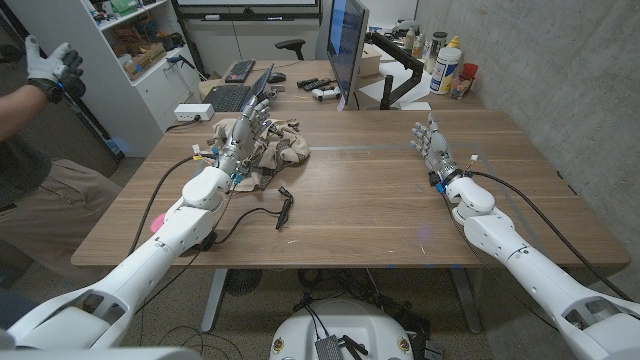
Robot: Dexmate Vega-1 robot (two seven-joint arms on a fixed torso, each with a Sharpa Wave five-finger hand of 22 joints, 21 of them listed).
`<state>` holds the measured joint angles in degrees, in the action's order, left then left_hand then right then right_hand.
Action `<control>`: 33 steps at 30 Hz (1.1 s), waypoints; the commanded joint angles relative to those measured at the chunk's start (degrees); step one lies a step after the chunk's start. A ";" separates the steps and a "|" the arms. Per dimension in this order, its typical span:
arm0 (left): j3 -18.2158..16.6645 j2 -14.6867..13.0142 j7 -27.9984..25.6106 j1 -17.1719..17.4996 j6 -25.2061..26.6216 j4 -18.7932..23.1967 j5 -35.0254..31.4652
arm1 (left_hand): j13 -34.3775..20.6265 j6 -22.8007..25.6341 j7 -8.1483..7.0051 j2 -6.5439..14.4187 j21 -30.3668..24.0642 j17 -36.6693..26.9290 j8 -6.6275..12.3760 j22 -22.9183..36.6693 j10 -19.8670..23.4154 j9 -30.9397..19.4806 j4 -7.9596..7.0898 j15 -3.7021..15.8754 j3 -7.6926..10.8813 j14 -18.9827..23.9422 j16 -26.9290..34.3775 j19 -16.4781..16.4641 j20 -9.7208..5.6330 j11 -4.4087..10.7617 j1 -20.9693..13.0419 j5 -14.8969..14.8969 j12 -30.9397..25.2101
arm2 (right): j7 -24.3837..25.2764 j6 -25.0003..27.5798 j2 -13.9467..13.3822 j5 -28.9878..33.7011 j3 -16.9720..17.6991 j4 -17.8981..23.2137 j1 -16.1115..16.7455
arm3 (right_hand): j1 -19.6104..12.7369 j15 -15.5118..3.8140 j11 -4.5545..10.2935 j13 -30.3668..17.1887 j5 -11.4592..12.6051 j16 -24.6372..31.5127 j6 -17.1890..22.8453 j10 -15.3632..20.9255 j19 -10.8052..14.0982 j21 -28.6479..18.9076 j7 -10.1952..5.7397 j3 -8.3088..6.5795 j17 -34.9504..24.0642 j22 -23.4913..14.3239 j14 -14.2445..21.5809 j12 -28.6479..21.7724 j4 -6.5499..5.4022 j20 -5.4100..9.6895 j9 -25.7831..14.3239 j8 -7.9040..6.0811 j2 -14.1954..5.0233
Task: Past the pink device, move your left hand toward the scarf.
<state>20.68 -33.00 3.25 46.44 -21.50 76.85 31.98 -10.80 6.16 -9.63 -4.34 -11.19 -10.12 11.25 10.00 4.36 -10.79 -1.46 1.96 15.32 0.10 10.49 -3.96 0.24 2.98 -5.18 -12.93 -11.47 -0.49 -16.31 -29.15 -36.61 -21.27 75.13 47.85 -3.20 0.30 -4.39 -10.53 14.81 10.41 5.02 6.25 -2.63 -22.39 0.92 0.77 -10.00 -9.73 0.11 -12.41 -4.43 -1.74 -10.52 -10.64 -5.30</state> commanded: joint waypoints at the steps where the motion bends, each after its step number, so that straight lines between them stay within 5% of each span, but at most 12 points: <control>1: -0.94 -1.96 -3.60 1.09 -0.70 1.68 -3.32 | -0.20 0.21 -0.35 -0.02 0.36 -0.21 0.20 0.11 -0.05 -0.09 0.37 1.72 0.29 -0.35 -0.11 0.14 0.49 -0.11 -0.52 -0.25 -0.11 | 0.31 -0.10 0.57 0.50 -0.44 -0.39 -0.44 | -0.05 0.38 -0.02 -0.24 0.18 0.27 0.56 0.32 0.37 0.12 -0.01 -0.15 -0.25 -0.23 0.04 -0.13 -0.42 -0.04 -0.18 -0.36 -0.90; 12: -1.14 -3.58 -8.80 1.76 0.02 3.33 -8.71 | -0.19 0.21 -0.39 0.09 0.49 -0.22 0.18 0.12 -0.24 -0.09 0.50 1.00 0.28 -1.48 -0.35 0.74 0.74 0.01 -0.55 -0.25 -0.07 | 0.42 -0.70 0.88 0.55 -0.38 -0.78 -0.43 | -0.04 0.33 -0.06 -0.24 0.16 0.24 0.57 0.25 0.41 0.45 -0.03 -0.17 -0.25 -0.24 -0.03 -0.09 -0.43 0.12 -0.18 -0.36 -0.90; 15: -1.23 -3.74 -10.15 1.99 0.37 3.84 -9.77 | -0.19 0.18 -0.40 0.12 0.52 -0.23 0.16 0.12 -0.36 -0.09 0.53 1.01 0.28 -1.72 -0.38 0.89 0.70 -0.05 -0.55 -0.24 -0.03 | 0.57 -0.53 0.67 0.40 -0.24 -0.19 -0.05 | -0.06 0.07 -0.03 -0.23 0.14 0.26 0.76 0.49 1.11 0.65 0.04 -0.20 -0.24 -0.24 0.05 -0.18 -0.42 2.21 -0.17 -0.41 -0.91; 20: -1.08 -4.11 -11.67 1.67 1.22 4.14 -11.65 | -0.19 0.19 -0.43 0.15 0.51 -0.23 0.16 0.12 -0.43 -0.09 0.58 0.99 0.28 -1.82 -0.33 0.98 0.68 -0.10 -0.57 -0.24 -0.01 | 0.33 -0.62 0.23 0.60 -0.28 0.20 0.29 | -0.06 0.14 0.14 -0.23 0.12 0.12 0.64 0.30 0.59 1.34 -0.08 -0.21 -0.24 -0.25 -0.32 -0.09 -0.42 -0.25 -0.17 -0.35 -0.88; 33: 0.50 -6.67 -20.11 1.44 5.70 7.14 -23.81 | -0.19 0.19 -0.53 0.26 0.45 -0.23 0.15 0.12 -0.50 -0.09 0.69 1.04 0.29 -1.95 -0.20 1.07 0.61 -0.13 -0.62 -0.24 -0.03 | 0.71 -0.44 -0.14 0.72 -0.17 1.09 0.80 | -0.03 -0.07 0.63 -0.24 0.10 0.13 0.50 0.27 0.73 1.72 -0.21 -0.24 -0.25 -0.27 -0.38 -0.08 -0.45 -0.03 -0.17 -0.30 -0.91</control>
<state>20.03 -37.94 -10.97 48.08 -18.67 82.14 16.71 -10.79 6.36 -9.84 -4.28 -10.80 -10.28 11.25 9.99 4.04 -10.79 -1.09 1.86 15.39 -1.64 10.16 -3.02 0.73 2.65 -5.25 -12.93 -11.47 0.05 -16.81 -28.94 -36.05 -21.53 75.51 48.25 -3.20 0.30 -3.87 -10.53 14.81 10.41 5.13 6.34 -2.00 -20.95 1.02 0.53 -9.99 -9.72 0.11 -12.41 -4.67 -1.75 -10.51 -10.64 -5.30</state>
